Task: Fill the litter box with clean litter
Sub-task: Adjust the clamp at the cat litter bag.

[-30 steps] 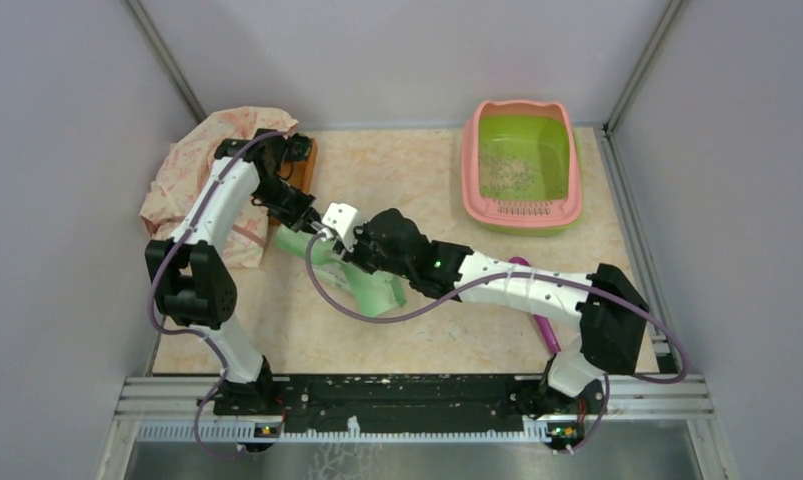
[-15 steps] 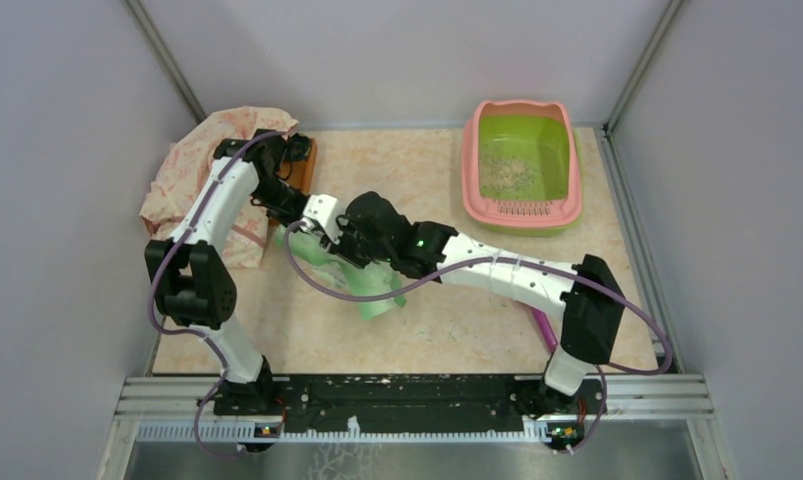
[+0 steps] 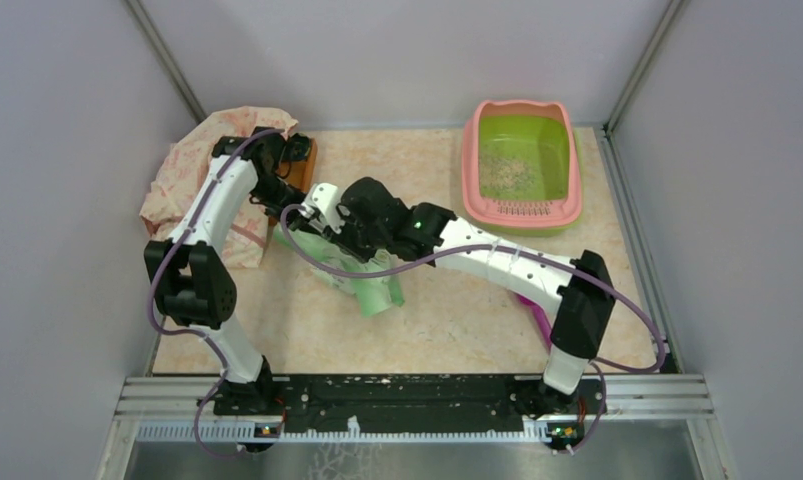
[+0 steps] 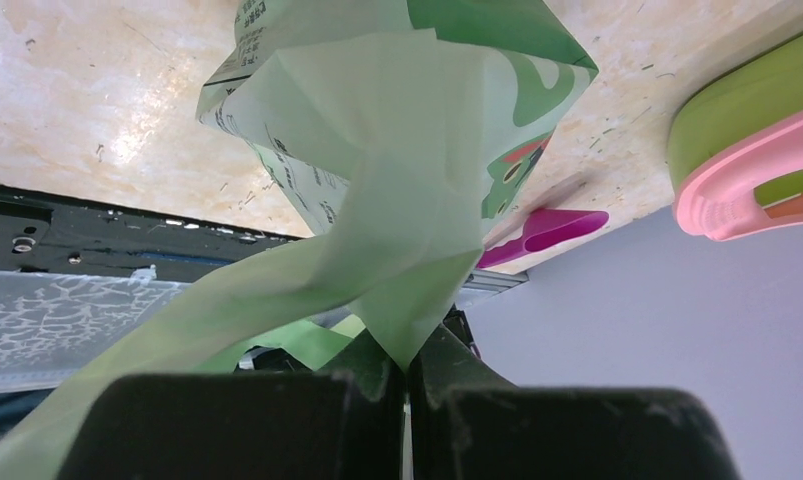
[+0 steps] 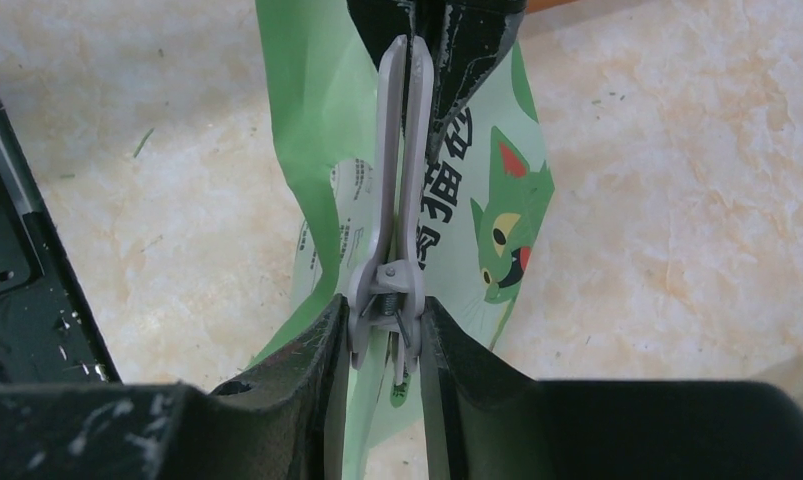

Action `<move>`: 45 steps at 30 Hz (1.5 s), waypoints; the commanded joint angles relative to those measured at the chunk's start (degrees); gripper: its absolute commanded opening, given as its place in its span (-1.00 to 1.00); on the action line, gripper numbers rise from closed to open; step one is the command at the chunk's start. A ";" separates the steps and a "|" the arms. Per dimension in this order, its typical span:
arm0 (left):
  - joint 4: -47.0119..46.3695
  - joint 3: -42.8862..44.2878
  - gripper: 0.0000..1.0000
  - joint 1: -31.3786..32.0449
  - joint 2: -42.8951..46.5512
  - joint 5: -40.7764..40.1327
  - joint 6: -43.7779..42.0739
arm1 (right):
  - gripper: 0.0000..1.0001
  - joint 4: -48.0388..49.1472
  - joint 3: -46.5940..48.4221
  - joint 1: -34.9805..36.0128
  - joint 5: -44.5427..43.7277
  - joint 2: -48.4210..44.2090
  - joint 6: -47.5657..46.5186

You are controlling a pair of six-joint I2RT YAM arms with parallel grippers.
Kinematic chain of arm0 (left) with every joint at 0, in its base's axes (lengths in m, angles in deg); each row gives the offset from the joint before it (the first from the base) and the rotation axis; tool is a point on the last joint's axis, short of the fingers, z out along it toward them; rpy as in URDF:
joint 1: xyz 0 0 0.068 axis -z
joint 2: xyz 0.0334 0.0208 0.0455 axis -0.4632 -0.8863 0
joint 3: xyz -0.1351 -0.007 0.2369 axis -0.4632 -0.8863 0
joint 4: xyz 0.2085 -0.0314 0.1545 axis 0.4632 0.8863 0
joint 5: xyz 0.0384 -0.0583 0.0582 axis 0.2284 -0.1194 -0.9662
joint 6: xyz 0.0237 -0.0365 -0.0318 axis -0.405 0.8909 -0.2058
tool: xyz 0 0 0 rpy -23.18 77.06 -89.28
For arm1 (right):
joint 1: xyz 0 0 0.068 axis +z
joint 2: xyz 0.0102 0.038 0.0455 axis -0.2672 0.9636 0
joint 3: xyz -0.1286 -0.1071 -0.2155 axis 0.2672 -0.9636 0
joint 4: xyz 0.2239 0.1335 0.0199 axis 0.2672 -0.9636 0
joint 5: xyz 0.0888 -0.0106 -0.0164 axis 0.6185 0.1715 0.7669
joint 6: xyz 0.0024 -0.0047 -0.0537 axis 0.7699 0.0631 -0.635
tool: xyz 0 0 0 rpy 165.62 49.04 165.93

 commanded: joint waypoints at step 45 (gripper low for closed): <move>2.54 10.48 -1.00 -1.66 2.63 -5.64 -0.67 | -1.00 -27.83 33.88 -3.65 -1.89 20.59 0.97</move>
